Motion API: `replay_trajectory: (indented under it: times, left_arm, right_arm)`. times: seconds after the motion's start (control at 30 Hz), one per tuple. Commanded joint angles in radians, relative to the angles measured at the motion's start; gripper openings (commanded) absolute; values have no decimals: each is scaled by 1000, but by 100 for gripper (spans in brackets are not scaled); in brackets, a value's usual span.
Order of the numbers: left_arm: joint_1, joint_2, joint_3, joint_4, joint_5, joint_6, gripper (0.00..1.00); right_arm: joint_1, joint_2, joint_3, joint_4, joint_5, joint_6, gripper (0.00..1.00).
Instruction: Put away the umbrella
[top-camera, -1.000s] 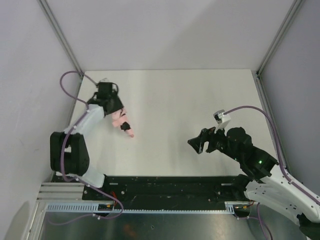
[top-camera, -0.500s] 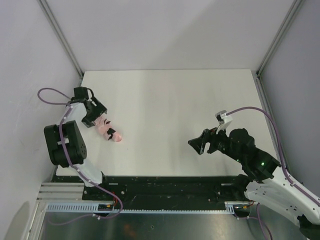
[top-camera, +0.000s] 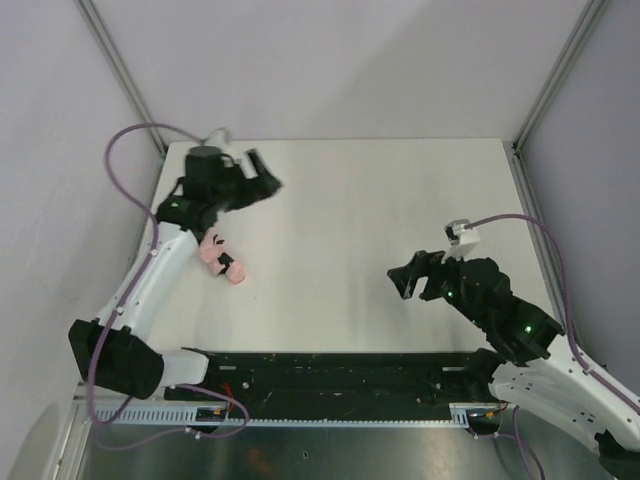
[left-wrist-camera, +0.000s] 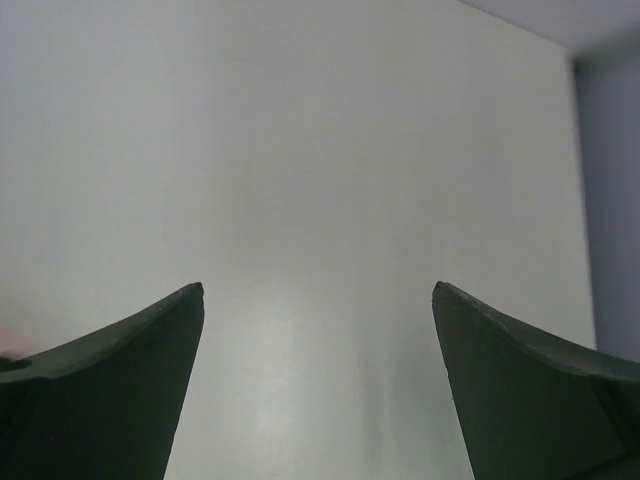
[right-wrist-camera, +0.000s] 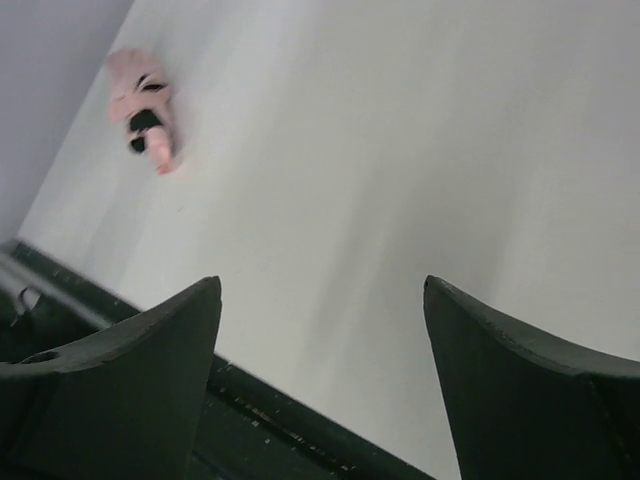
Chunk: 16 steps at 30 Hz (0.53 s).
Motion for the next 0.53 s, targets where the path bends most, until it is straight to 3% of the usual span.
replay_trajectory:
  times: [0.0,0.17,0.33,0.5]
  left_arm:
    - [-291,-111,94,135,126,185,97]
    - [-506,-289,91,419,254,291,98]
    - [-530,-429,44,679,387,268,99]
    - [-531,-530,31,719,366,296,99]
  right_arm:
    - [-4,-72,97,-120,312,26,86]
    - [-5,-167,282,-224,463,-54,90]
    - [-6,-247,433,-171,415,-136,93]
    - [-5,-285,469,-77,334,-163,98]
